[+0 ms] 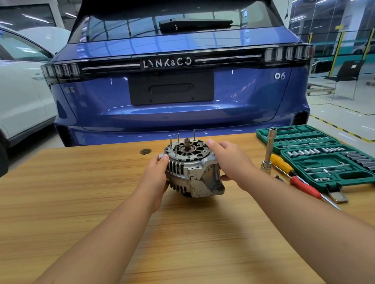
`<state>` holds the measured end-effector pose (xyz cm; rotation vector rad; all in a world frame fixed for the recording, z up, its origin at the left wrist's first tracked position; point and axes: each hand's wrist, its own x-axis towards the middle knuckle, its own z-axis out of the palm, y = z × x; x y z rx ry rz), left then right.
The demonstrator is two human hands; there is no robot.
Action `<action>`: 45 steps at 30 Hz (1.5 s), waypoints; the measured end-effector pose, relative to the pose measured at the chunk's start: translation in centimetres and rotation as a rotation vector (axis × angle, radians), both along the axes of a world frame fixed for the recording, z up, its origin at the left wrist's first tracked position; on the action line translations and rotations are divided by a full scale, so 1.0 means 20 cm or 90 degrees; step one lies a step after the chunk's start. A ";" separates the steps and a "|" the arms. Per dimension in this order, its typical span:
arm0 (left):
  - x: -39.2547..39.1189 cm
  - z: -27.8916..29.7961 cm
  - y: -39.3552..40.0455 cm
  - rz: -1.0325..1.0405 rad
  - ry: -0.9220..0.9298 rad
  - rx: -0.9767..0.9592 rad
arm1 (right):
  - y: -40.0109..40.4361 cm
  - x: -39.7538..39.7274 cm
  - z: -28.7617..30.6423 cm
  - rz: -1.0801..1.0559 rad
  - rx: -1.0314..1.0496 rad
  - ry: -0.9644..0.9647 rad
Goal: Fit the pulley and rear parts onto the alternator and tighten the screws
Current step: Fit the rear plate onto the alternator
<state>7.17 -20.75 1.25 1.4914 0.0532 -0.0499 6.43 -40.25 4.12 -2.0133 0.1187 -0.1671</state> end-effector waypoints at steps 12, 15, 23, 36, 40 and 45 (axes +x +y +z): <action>-0.03 -0.07 -0.12 0.098 -0.189 0.138 | -0.48 0.05 -0.04 -0.090 -0.294 0.031; -0.01 -0.09 -0.12 0.091 -0.175 0.088 | -0.50 0.09 -0.10 -0.073 -0.435 0.089; -0.01 -0.10 -0.16 0.090 -0.177 0.032 | -0.51 0.25 -0.15 -0.033 -0.549 0.229; -0.03 -0.09 -0.17 0.093 -0.150 -0.012 | -0.46 0.32 -0.21 -0.014 -0.669 0.250; -0.03 -0.08 -0.17 0.092 -0.143 -0.015 | -0.46 0.30 -0.22 0.021 -0.687 0.251; -0.04 -0.06 -0.16 0.094 -0.141 0.024 | -0.43 0.26 -0.20 0.087 -0.767 0.257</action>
